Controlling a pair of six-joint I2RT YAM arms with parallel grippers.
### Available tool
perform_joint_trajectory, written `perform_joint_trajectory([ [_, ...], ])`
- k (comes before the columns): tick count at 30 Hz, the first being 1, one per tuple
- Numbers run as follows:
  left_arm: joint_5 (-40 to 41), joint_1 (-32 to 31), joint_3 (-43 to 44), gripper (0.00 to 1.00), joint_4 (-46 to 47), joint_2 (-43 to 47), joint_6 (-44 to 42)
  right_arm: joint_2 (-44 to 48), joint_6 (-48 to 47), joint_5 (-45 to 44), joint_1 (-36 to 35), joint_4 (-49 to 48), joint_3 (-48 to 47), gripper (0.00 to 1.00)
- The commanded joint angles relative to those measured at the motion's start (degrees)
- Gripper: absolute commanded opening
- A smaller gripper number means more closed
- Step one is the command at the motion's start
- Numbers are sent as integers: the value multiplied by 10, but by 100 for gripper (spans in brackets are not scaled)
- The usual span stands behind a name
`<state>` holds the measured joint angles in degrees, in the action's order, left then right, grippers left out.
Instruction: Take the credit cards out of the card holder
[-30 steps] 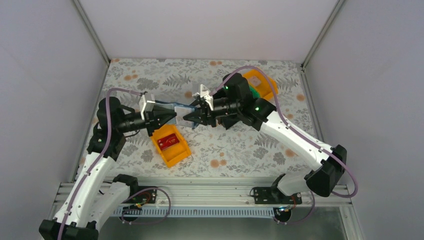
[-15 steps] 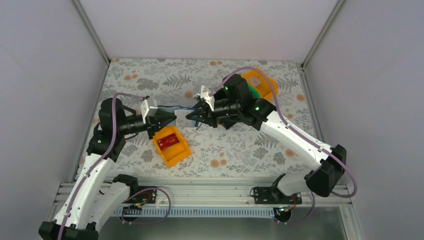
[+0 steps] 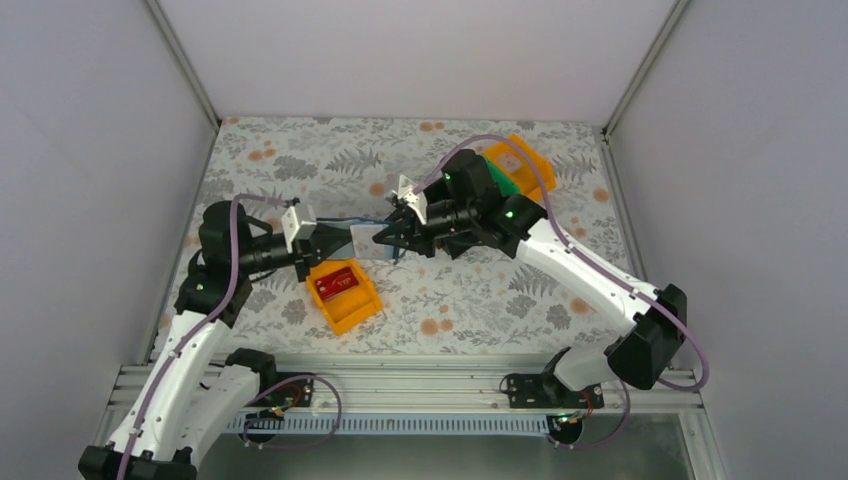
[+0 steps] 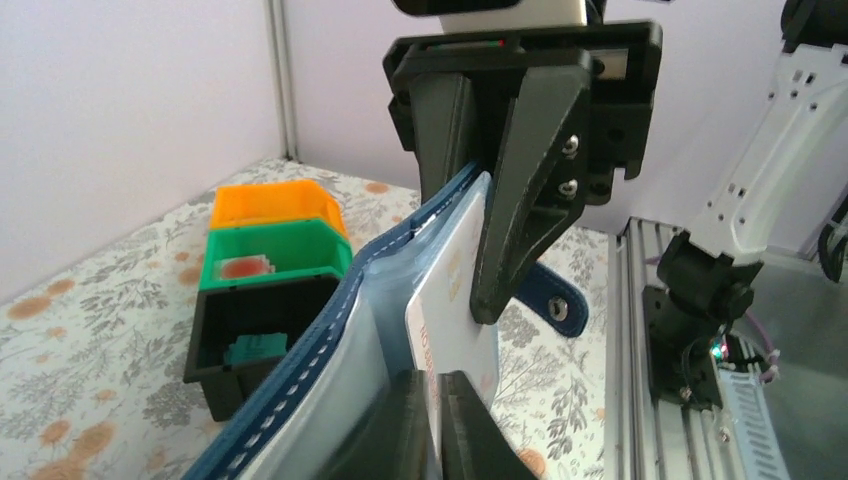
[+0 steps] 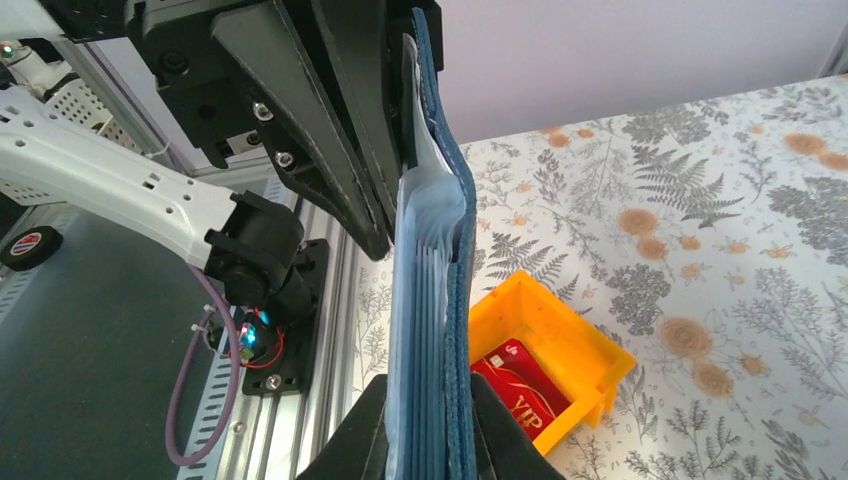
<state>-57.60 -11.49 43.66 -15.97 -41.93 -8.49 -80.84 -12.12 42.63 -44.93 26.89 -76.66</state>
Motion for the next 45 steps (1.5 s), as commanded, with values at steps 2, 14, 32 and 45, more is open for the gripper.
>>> perform_joint_trajectory([
  [2,-4,-3,-23,17,41,-1,16,-2,-3,33,2,-7,-19,4],
  [14,-20,-17,-52,43,186,-24,118,20,-22,58,-4,5,-18,4],
  [32,-50,1,-49,2,205,-21,212,50,-12,49,7,-10,38,38],
  [45,-46,4,-26,2,108,-18,109,62,-6,8,16,-6,57,4],
])
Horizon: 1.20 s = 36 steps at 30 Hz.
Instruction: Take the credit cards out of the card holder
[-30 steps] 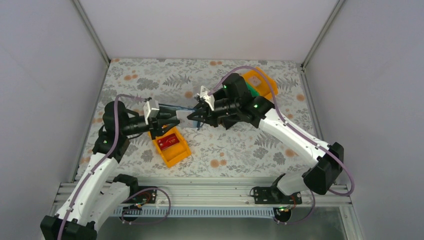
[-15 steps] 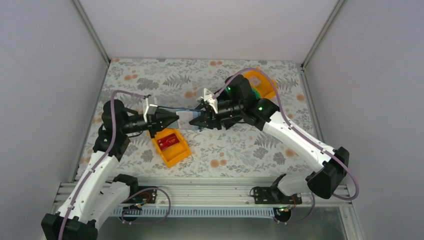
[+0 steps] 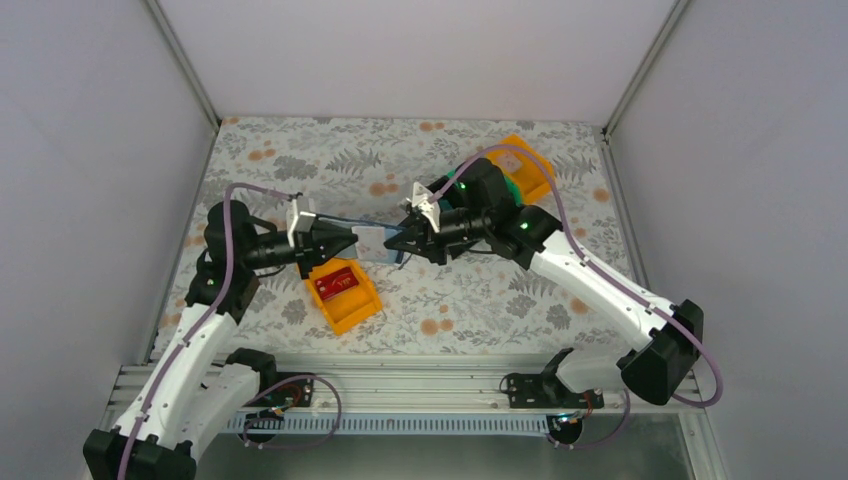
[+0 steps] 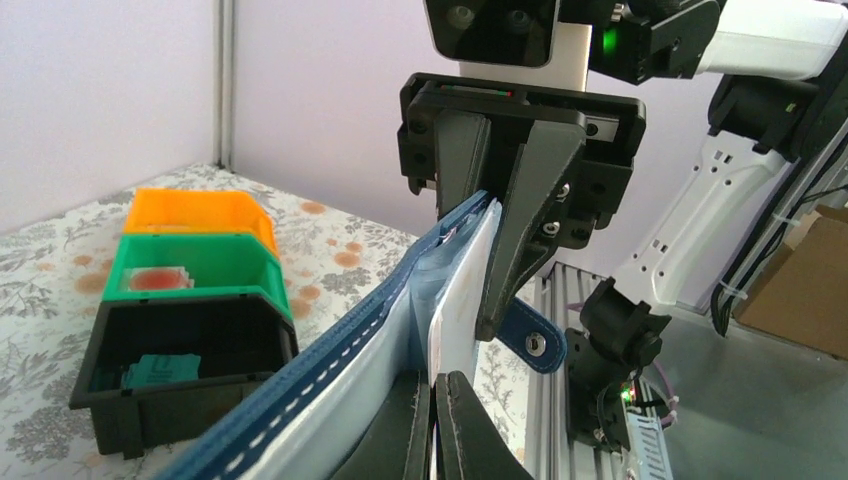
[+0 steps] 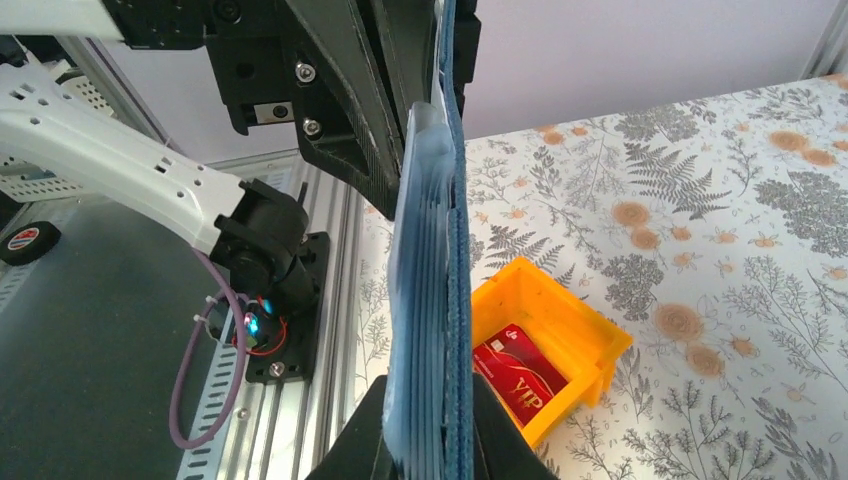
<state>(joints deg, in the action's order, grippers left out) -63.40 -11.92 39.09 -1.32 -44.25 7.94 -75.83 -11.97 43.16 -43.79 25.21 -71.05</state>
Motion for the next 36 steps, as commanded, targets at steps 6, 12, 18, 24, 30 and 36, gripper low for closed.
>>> perform_joint_trajectory([
  [6,32,13,48,2,-142,3,-163,27,-16,-6,14,25,5,4],
  [12,41,17,45,2,-142,4,-170,30,-18,-17,19,39,4,4],
  [18,41,18,43,2,-150,7,-178,36,-23,-10,26,41,3,4],
  [24,44,19,40,2,-139,7,-159,28,-29,-1,27,48,-6,4],
  [30,12,24,25,2,-113,9,-162,32,-34,19,32,56,-10,4],
  [36,-36,-6,-16,23,-40,13,-128,37,-36,55,31,35,-22,4],
])
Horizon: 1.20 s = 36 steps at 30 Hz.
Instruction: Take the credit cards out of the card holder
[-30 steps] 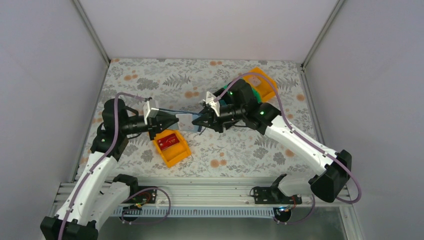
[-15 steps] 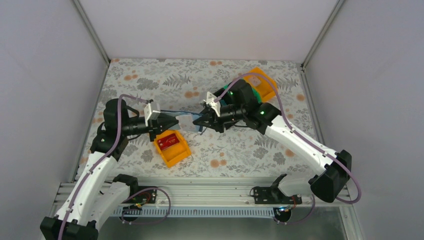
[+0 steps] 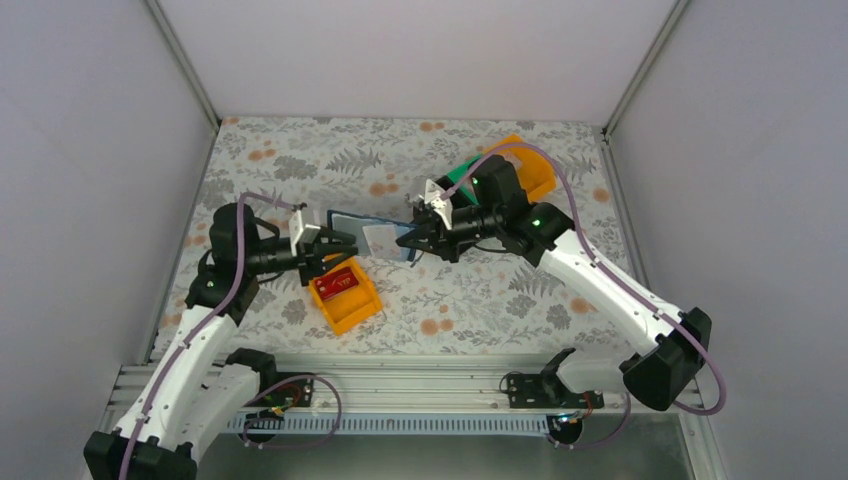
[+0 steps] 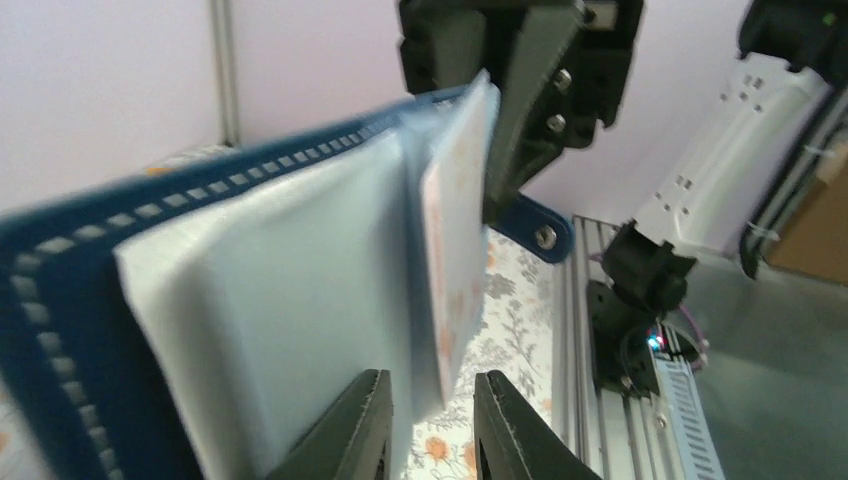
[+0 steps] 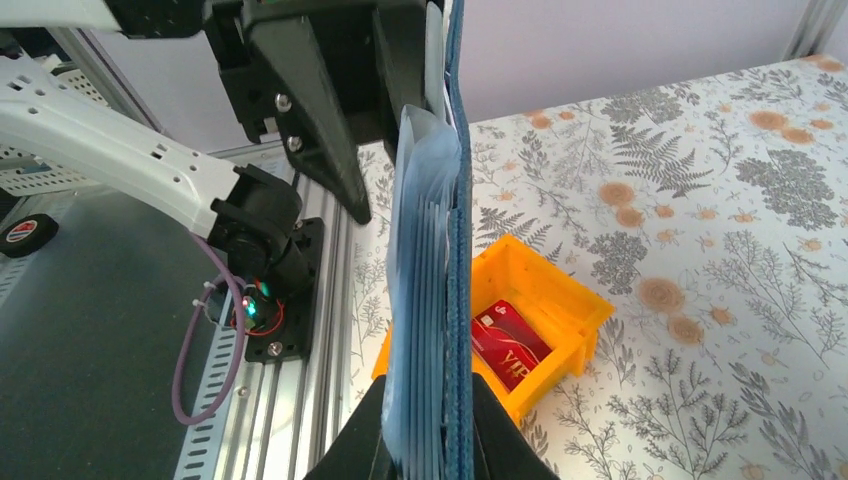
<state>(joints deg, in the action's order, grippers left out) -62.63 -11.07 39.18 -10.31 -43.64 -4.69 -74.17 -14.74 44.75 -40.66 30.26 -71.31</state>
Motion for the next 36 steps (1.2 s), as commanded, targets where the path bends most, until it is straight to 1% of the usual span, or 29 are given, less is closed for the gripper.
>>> perform_joint_trajectory([
  [1,-41,-20,-13,25,51,9,-7,20,-8,40,1,-17,-21,4],
  [3,-34,-23,-12,27,76,7,2,17,-6,47,1,-19,-25,4],
  [7,-5,-23,-50,36,205,-6,132,3,-11,66,1,-7,-38,4],
  [8,3,-23,-60,37,223,-8,144,2,-12,71,0,-4,-40,4],
  [13,12,-24,-57,40,211,-17,120,6,-19,102,0,-6,-43,4],
  [17,-4,-39,-60,41,294,-27,178,1,-19,105,0,-12,-45,4],
  [19,-7,-49,-56,41,308,-30,180,-2,-19,104,0,-15,-45,4],
  [24,1,-63,-58,29,315,-36,181,-7,-15,109,0,-21,-46,4],
  [26,1,-64,-57,19,315,-36,182,-7,-15,109,0,-22,-45,4],
  [28,1,-64,-51,4,308,-35,175,-6,-15,109,0,-23,-43,4],
  [31,-9,-63,-38,2,280,-33,168,-4,-20,106,0,-18,-41,4],
  [34,-13,-53,-24,2,215,-30,145,6,-26,84,1,-16,-30,4],
  [36,-7,-44,-20,2,174,-27,121,12,-25,71,1,-15,-25,8],
])
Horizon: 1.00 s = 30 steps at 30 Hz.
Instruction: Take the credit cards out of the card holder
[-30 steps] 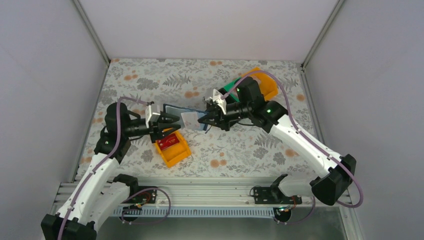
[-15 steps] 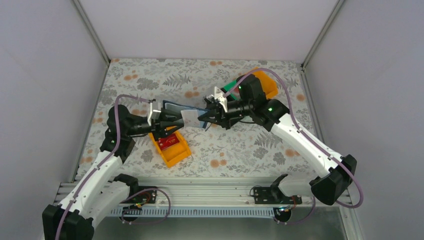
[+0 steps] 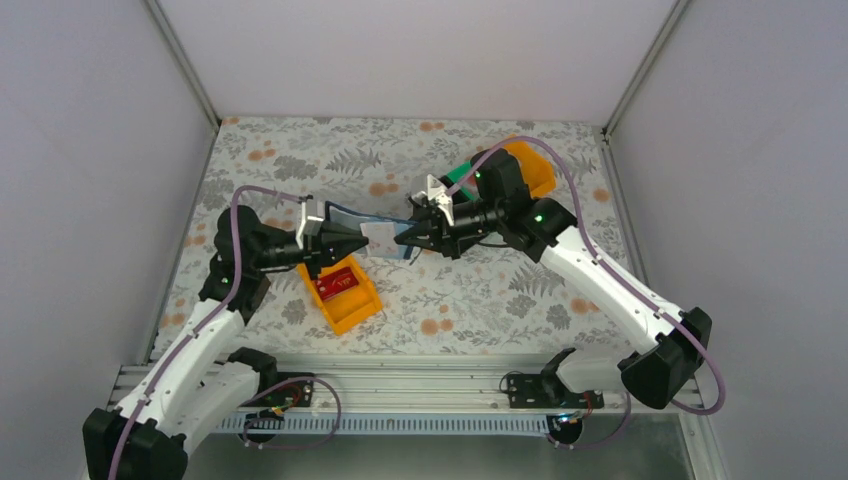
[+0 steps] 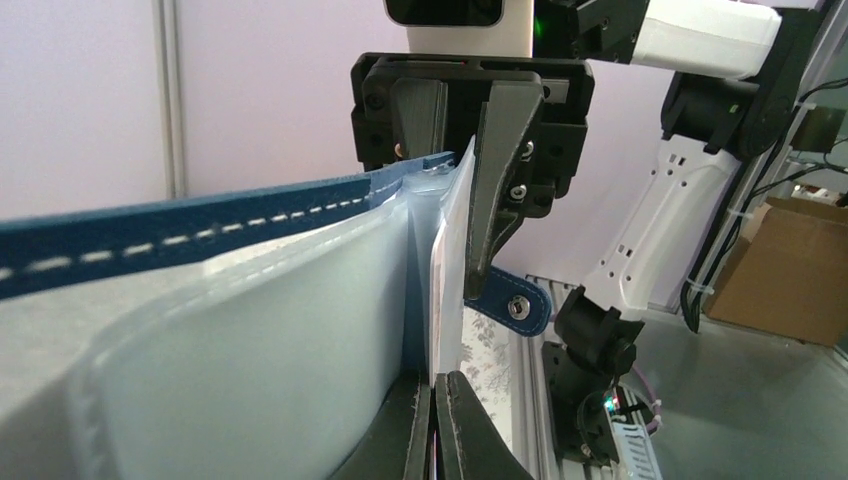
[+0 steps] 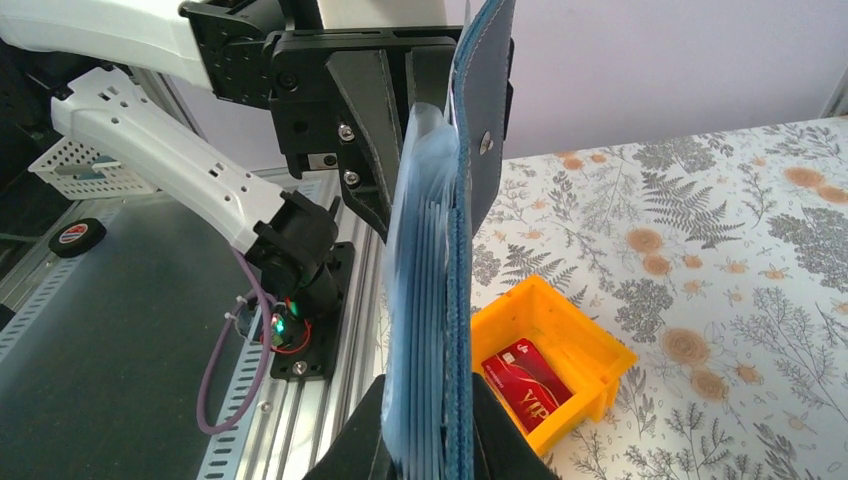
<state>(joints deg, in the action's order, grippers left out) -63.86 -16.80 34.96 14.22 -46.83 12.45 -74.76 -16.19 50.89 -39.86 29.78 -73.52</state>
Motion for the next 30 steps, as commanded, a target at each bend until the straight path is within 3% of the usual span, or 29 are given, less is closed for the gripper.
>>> perform_joint_trajectory([
  [1,10,16,21,2,-72,7,-52,19,-10,7,-6,-9,-2,13],
  [3,18,18,15,2,-44,7,-26,17,-6,7,-6,-6,-2,22],
  [5,21,18,11,2,-18,5,-9,11,-3,10,-6,-1,-5,25],
  [7,24,19,15,2,-22,4,-13,15,-2,7,-6,1,-3,22],
  [11,23,20,24,2,-50,6,-31,29,5,-13,-5,-9,12,5],
  [19,29,39,61,2,-174,7,-135,58,5,-49,6,-1,27,4],
  [30,36,48,81,2,-209,10,-202,60,7,-72,13,18,28,4],
])
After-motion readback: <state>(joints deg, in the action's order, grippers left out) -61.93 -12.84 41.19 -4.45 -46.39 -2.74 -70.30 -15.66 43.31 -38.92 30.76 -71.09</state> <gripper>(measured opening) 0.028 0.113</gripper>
